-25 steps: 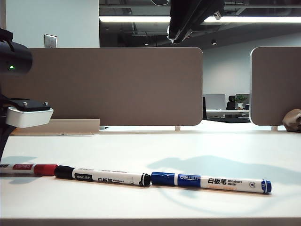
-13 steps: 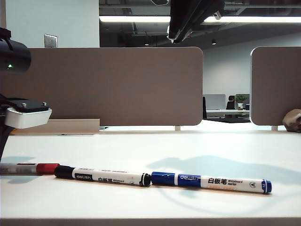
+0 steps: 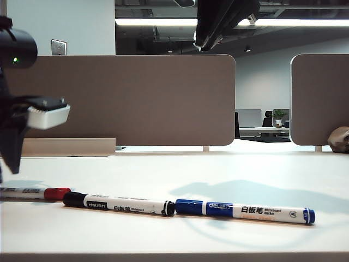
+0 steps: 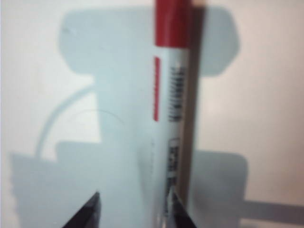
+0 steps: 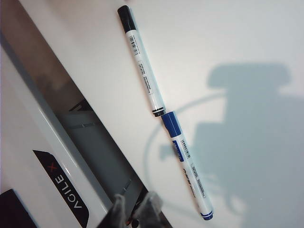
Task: Pick up the markers one by one and line them up horizontally in a straight line on the table.
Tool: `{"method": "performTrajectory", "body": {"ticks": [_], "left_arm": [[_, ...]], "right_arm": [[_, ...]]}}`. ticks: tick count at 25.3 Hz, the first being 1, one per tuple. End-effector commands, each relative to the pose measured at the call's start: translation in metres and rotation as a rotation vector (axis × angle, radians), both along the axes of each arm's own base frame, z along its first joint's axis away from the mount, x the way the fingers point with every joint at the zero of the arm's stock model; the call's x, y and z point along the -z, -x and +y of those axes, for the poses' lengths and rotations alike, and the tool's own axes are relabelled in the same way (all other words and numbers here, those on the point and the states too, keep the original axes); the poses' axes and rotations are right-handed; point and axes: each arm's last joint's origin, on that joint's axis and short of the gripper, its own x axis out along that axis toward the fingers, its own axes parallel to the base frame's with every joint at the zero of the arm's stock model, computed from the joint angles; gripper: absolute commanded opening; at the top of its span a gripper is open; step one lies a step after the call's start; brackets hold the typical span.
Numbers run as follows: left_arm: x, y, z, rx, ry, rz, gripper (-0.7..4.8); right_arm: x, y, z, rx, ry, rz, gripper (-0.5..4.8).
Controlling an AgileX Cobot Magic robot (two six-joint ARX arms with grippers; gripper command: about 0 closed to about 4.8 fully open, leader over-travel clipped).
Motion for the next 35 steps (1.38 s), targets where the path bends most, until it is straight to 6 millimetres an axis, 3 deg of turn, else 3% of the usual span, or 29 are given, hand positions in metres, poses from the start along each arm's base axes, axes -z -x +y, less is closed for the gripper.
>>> {"method": "performTrajectory", "body": {"ticks": [1,6,9,10,11,19,21,26,31,35], "left_arm": [[-0.007,0.001,-0.002,-0.012,0.031,-0.017,1.84],[-0.021,0.008,-0.007,-0.076,0.097,-0.053,1.81],[-0.041,0.012,-0.012,-0.180,0.207,-0.139,0.53],[-0.056,0.016,-0.013,-0.247,0.291,-0.200,0.08],[-0.071,0.021,-0.014,-0.310,0.375,-0.262,-0.06],[-0.147,0.063,-0.008,-0.509,0.804,-0.518,-0.06],[-0.161,0.078,-0.005,-0.512,0.870,-0.574,-0.06],[-0.200,0.131,0.007,-0.504,1.082,-0.738,-0.06],[-0.215,0.176,0.016,-0.496,1.228,-0.813,-0.06],[-0.213,0.199,0.021,-0.498,1.310,-0.844,-0.06]], "right_arm": [[-0.001,0.000,0.001,-0.007,-0.013,-0.009,0.53],[-0.002,-0.002,0.002,-0.007,-0.028,-0.028,0.53],[-0.003,-0.004,0.004,-0.007,-0.050,-0.056,0.27],[-0.004,-0.006,0.005,-0.007,-0.064,-0.074,-0.06],[-0.005,-0.008,0.006,-0.007,-0.076,-0.090,-0.06],[-0.018,-0.017,0.001,0.030,-0.188,-0.196,-0.06],[-0.028,-0.016,-0.001,0.055,-0.251,-0.221,-0.06],[-0.083,0.007,-0.023,0.086,-0.462,-0.474,-0.06],[-0.128,0.038,-0.046,0.100,-0.622,-0.688,-0.06],[-0.145,0.054,-0.058,0.096,-0.688,-0.769,-0.06]]}}
